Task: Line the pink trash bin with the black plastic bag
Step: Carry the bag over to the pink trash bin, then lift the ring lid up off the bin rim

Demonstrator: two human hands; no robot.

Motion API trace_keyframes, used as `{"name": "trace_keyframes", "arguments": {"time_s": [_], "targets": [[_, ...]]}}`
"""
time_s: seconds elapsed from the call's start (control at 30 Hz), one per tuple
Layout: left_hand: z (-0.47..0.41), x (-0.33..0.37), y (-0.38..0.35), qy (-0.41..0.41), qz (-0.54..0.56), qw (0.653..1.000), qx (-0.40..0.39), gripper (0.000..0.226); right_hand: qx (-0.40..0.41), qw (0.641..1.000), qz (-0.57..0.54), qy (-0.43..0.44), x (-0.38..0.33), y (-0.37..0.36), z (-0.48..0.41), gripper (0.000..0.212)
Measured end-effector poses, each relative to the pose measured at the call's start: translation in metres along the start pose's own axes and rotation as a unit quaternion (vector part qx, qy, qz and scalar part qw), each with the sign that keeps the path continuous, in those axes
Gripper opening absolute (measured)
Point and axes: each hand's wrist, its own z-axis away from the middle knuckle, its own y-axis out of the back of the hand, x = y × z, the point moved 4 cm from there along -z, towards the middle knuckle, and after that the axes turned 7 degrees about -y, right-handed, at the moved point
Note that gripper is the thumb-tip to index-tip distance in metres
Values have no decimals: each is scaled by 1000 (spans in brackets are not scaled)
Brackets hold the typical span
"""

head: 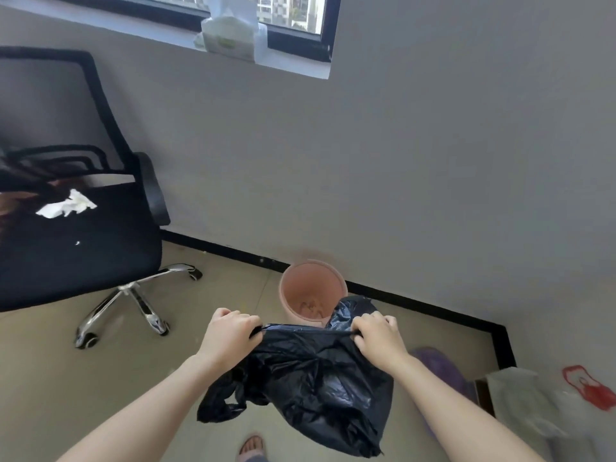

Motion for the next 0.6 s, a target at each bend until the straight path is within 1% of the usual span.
{"name": "trace_keyframes", "arguments": {"time_s": [0.1, 0.23, 0.3, 0.4, 0.43, 0.5, 0.53, 0.6], "targets": [[-11, -28, -20, 8, -21, 998, -55, 33, -15, 999, -12, -36, -1, -17, -22, 20], [-18, -52, -63, 53, 5, 991, -124, 41, -56, 997, -10, -54, -7, -55, -46, 20], [-20, -56, -91, 49, 11, 991, -126, 47, -66, 996, -14, -59, -7, -80, -60, 20], [-33, -72, -139, 23, -8, 995, -95, 54, -89, 994, -16, -65, 0, -130, -96, 19], [-38, -82, -171, 28, -16, 996, -84, 52, -90, 994, -19, -65, 5, -159, -111, 19], [-48, -92, -203, 40, -28, 992, -116, 42, -104, 992, -22, -64, 11, -192, -129, 19], [-51, -97, -227, 44, -21, 990, -129, 33, -102, 993, -21, -61, 15, -214, -139, 19], [-61, -107, -280, 57, -17, 988, -145, 10, -95, 994, -12, -59, 26, -268, -161, 19]]}}
